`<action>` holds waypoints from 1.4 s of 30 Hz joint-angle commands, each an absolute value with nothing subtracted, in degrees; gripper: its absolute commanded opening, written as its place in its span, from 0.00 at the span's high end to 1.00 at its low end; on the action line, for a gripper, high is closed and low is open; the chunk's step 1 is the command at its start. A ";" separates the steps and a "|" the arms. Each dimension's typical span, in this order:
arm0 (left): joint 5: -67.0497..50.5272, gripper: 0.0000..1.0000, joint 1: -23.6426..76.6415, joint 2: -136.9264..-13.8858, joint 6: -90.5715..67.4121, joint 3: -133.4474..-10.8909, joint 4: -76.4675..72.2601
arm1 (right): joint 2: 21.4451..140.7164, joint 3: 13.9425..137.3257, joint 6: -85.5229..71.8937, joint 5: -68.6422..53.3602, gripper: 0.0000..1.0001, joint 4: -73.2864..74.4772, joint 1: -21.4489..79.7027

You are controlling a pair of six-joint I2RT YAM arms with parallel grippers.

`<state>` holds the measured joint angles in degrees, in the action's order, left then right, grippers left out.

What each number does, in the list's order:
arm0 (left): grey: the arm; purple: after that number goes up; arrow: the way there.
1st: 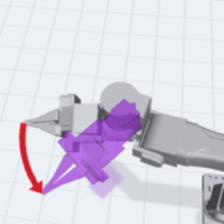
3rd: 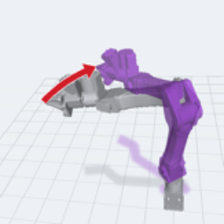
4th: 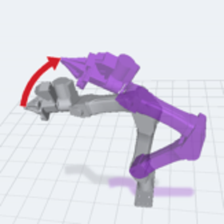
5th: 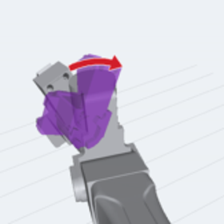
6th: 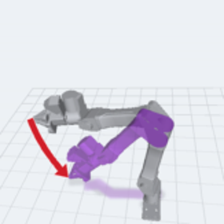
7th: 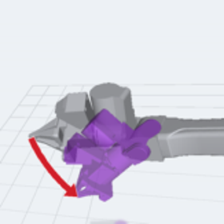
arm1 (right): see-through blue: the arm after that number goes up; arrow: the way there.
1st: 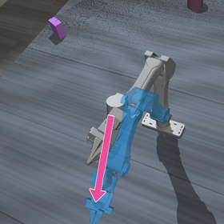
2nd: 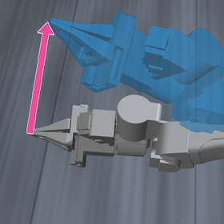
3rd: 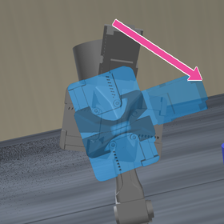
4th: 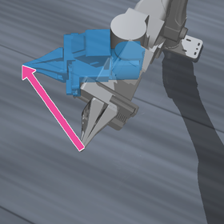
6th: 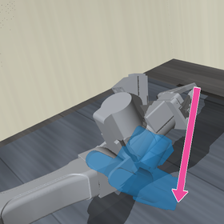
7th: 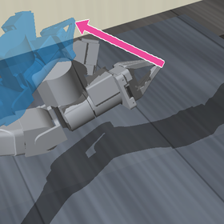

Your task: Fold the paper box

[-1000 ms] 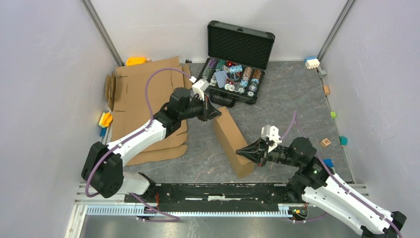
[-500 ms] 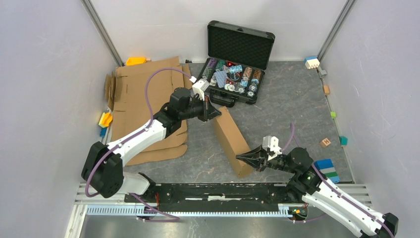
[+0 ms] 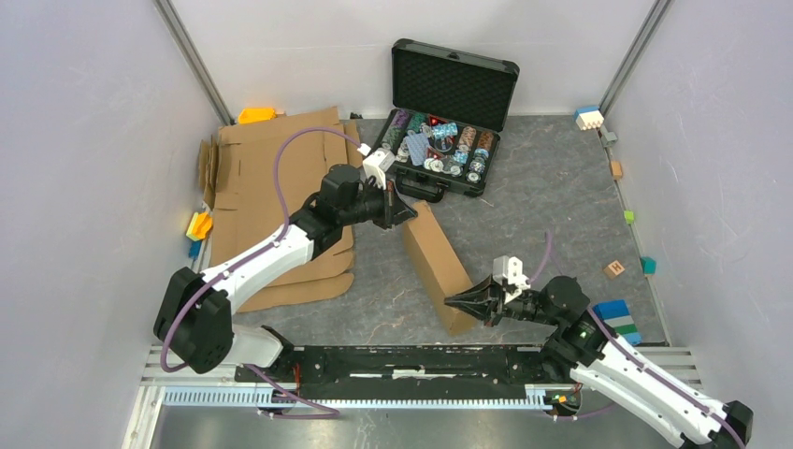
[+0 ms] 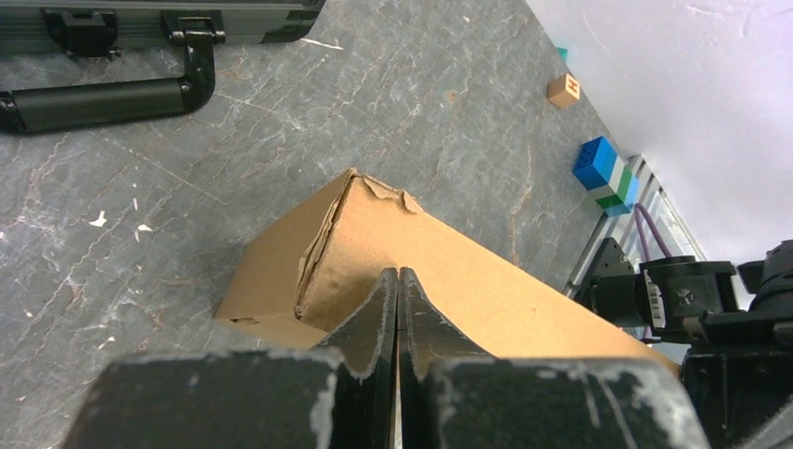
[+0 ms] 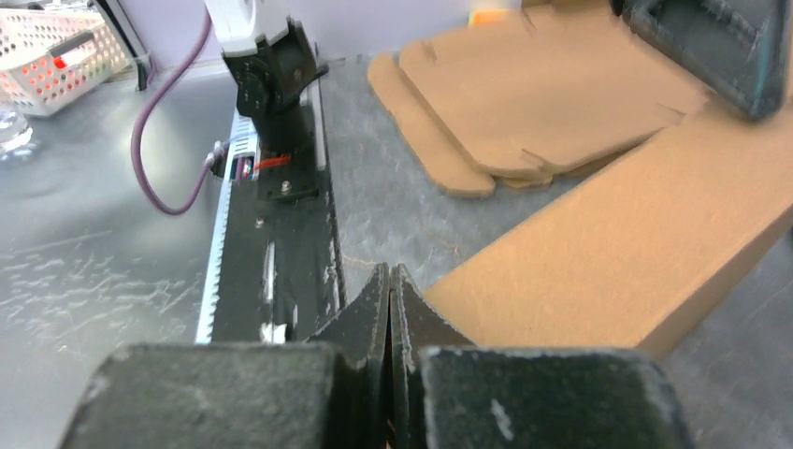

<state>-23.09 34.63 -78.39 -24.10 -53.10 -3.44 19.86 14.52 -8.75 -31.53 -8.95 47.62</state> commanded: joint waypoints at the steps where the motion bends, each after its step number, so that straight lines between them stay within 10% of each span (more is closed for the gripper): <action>1: -21.42 0.98 34.72 -80.03 -23.42 -53.87 1.48 | 20.01 7.29 -10.13 -29.68 1.00 -7.01 47.72; 8: -21.62 0.97 34.73 -79.41 -23.64 -54.66 1.81 | 24.13 20.91 -9.69 -24.45 0.87 2.20 47.71; 16: -18.77 0.58 34.63 -72.30 -23.51 -56.12 4.89 | 36.09 46.03 -10.04 -12.35 0.03 23.21 47.72; 30: 2.50 0.01 34.54 -57.20 -23.76 -45.46 9.40 | 55.78 59.40 -22.24 11.17 0.02 40.11 47.81; 42: 5.77 0.00 34.54 -50.46 -23.55 -34.71 1.01 | 61.22 57.06 -24.52 -2.03 0.02 31.34 47.88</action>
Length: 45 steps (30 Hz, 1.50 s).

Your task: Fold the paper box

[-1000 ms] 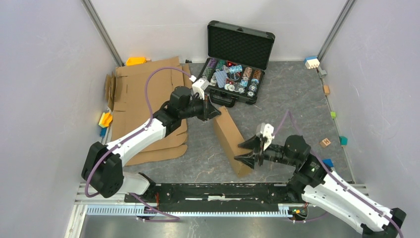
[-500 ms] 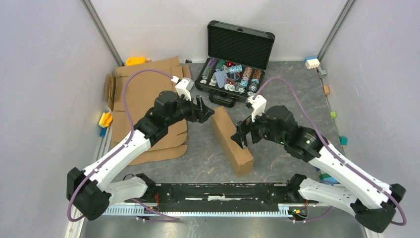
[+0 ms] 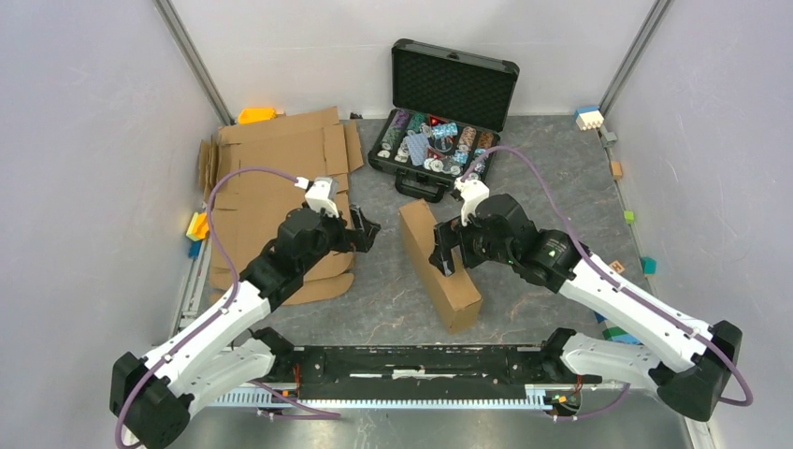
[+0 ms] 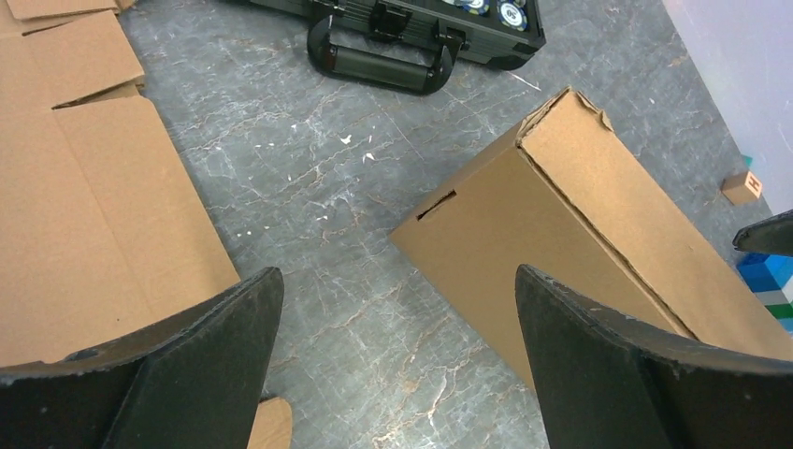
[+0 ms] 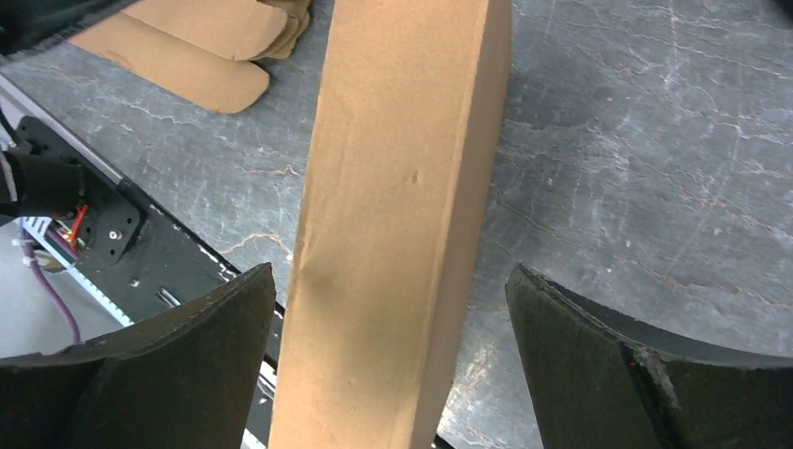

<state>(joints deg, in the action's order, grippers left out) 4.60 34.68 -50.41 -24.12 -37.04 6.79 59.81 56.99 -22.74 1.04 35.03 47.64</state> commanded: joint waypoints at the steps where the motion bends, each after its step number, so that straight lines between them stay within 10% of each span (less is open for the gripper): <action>1: 5.62 0.00 34.54 -50.85 -23.10 -33.85 0.20 | 61.95 57.12 -24.56 -2.28 0.02 31.34 47.90; 12: 11.02 0.00 34.54 -44.83 -22.23 -26.36 -5.30 | 70.86 63.15 -23.56 10.64 0.02 38.74 53.69; 22: 10.03 0.00 34.61 -42.71 -22.15 -22.93 -9.03 | 73.65 73.89 -15.27 26.17 0.42 51.01 53.66; 32: 8.62 0.00 34.58 -45.70 -21.97 -22.81 -10.52 | 70.11 78.80 -11.48 51.05 0.56 57.85 51.88; 45: 8.39 0.00 34.55 -46.31 -21.11 -20.40 -14.54 | 83.62 69.49 2.05 74.43 0.61 33.76 34.40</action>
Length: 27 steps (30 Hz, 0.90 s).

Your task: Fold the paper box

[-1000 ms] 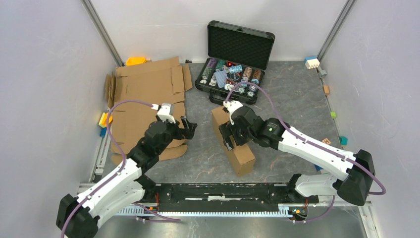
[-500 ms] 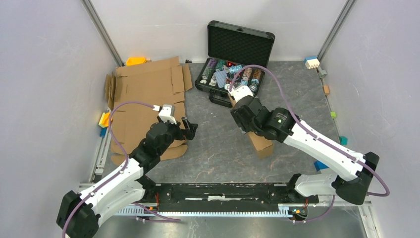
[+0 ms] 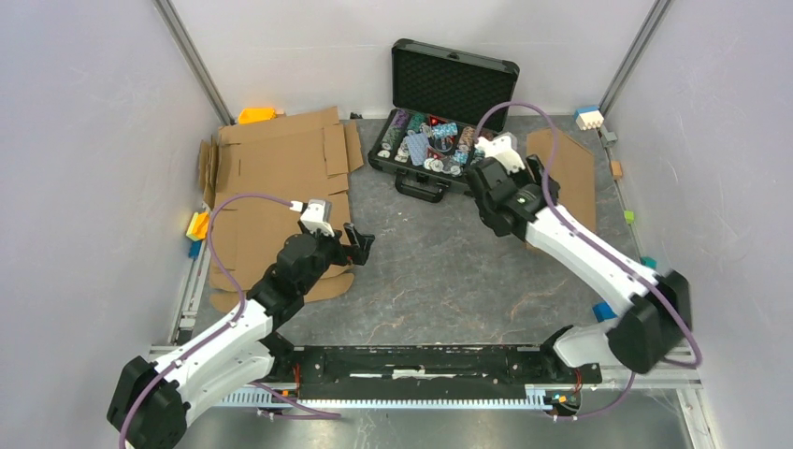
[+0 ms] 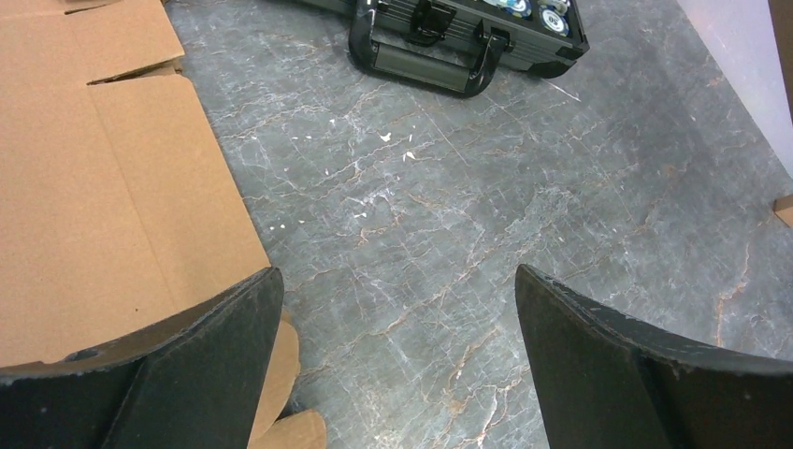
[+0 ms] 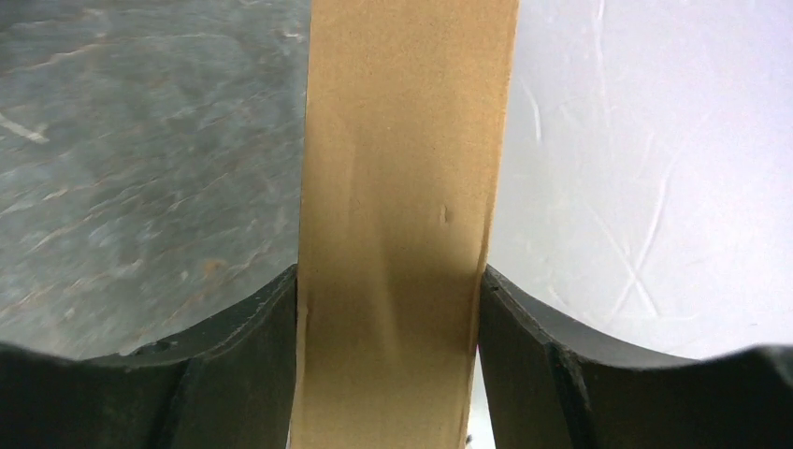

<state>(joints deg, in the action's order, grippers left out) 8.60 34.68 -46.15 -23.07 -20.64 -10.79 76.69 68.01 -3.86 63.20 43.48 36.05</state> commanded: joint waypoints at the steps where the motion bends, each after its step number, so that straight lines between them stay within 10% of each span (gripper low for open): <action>1: 8.39 0.00 34.59 -46.32 -21.06 -20.35 -14.67 | 86.27 70.51 4.32 75.99 0.62 31.06 33.25; 9: 9.05 0.00 34.59 -48.14 -20.83 -20.37 -15.29 | 108.95 85.08 34.51 77.07 0.55 2.47 20.32; 11: 9.31 0.00 34.54 -48.40 -20.82 -20.21 -15.54 | 115.01 93.18 34.45 75.85 0.05 4.06 18.02; 12: 9.36 0.00 34.59 -48.49 -20.83 -20.15 -15.63 | 117.67 95.99 33.78 76.11 0.02 5.90 17.98; 27: 10.81 0.00 34.59 -48.66 -19.16 -19.43 -16.87 | 85.64 64.46 5.51 29.78 0.02 5.30 22.24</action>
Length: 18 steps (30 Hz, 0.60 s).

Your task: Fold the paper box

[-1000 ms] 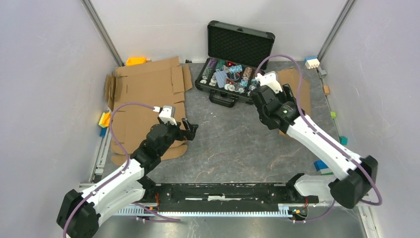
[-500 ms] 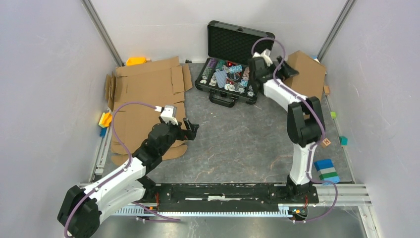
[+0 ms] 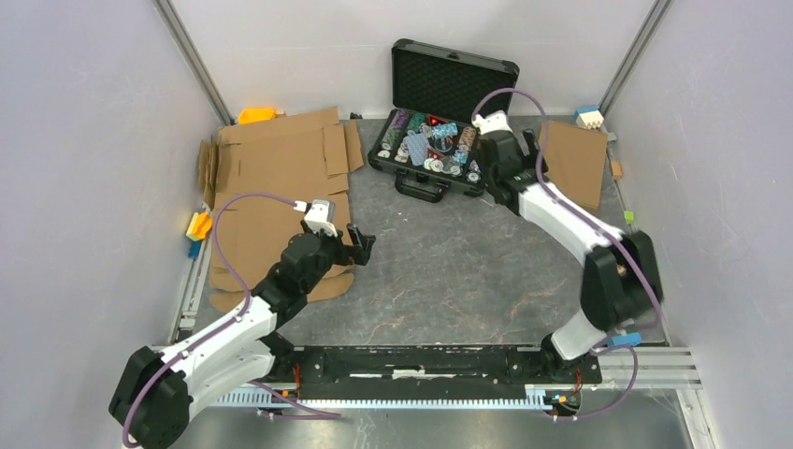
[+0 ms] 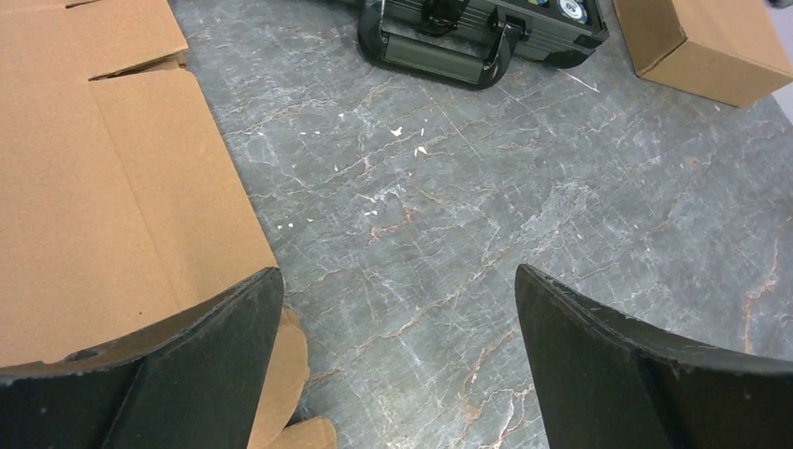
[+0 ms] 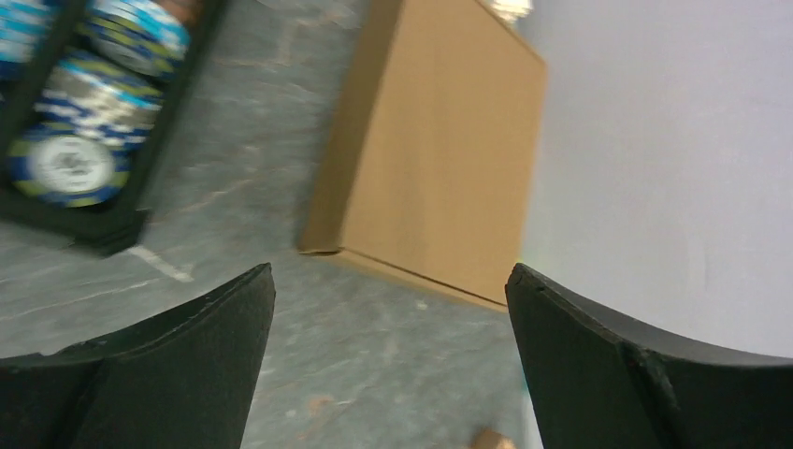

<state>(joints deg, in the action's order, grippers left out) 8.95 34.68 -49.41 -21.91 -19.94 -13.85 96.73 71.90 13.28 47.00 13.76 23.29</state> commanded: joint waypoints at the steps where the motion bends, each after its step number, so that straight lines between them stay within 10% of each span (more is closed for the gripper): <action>1: 10.97 0.00 34.57 -48.20 -19.08 -19.27 -16.83 | 82.39 59.95 4.02 25.70 0.02 2.15 22.25; 6: 11.58 0.00 34.55 -46.46 -18.57 -17.84 -18.68 | 69.34 37.62 -2.80 9.51 0.02 -17.35 22.31; 18: 17.16 0.00 34.55 -40.83 -19.74 -13.89 -21.73 | 54.51 14.25 -7.59 15.91 0.02 -27.43 22.30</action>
<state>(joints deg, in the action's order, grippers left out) 14.46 34.68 -42.33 -21.56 -15.33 -17.19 60.27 19.22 -4.36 12.08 -18.76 22.35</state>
